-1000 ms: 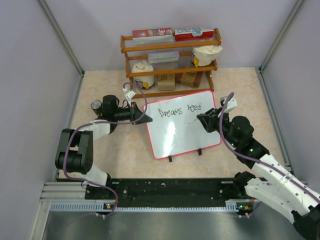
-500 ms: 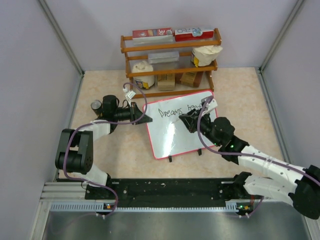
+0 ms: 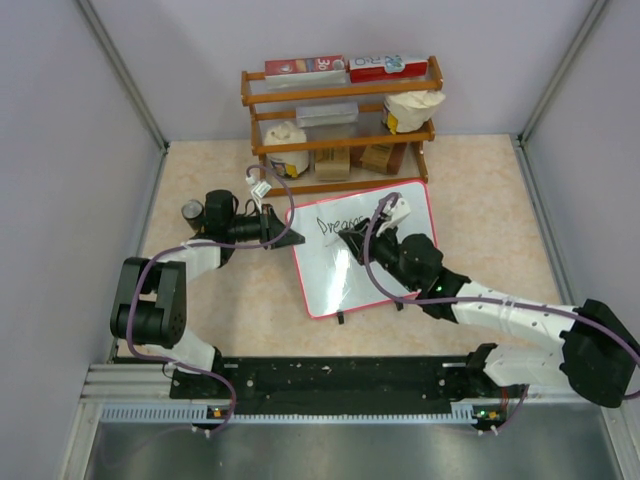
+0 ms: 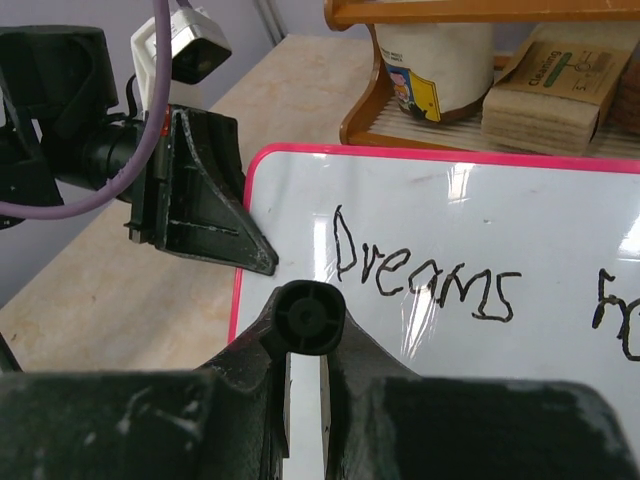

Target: Write a sentence on the whiteboard

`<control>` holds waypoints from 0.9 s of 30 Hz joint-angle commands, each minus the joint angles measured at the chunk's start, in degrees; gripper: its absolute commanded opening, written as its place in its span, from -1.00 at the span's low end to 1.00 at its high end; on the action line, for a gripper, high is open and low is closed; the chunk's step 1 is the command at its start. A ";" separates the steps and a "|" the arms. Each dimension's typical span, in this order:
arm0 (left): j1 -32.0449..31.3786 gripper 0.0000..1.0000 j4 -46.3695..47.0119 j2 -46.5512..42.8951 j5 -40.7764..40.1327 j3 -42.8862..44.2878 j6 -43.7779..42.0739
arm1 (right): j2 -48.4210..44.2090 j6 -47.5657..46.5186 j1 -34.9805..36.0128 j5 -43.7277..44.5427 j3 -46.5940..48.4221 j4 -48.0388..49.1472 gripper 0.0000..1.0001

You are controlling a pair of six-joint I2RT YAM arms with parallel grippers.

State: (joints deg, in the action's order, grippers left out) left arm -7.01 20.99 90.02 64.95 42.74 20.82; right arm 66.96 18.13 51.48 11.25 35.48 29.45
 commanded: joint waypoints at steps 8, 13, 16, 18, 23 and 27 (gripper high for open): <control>-0.03 -1.00 -0.43 0.95 -4.04 -0.47 -6.49 | 2.74 -0.20 1.51 3.43 2.93 5.70 -1.00; -0.03 -1.00 -0.69 1.04 -3.95 -0.38 -6.67 | 3.79 -0.11 1.60 3.61 2.66 5.70 -1.00; -0.03 -1.00 -0.78 1.04 -4.04 -0.38 -6.84 | 4.41 -0.20 1.60 4.05 2.22 5.62 -1.00; -0.03 -1.00 -0.87 0.95 -3.95 -0.38 -6.84 | 4.67 -0.11 1.60 4.40 1.96 5.53 -1.00; -0.03 -1.00 -1.04 0.86 -4.04 -0.29 -7.02 | 4.93 0.24 1.60 4.66 0.73 5.00 -1.00; -0.03 -1.00 -1.22 0.77 -4.21 -0.29 -7.11 | 4.76 0.33 1.60 4.93 -0.15 4.65 -1.00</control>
State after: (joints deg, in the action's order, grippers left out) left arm -7.01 20.95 90.02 65.08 42.74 20.71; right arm 71.44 18.15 52.14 15.18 35.64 31.92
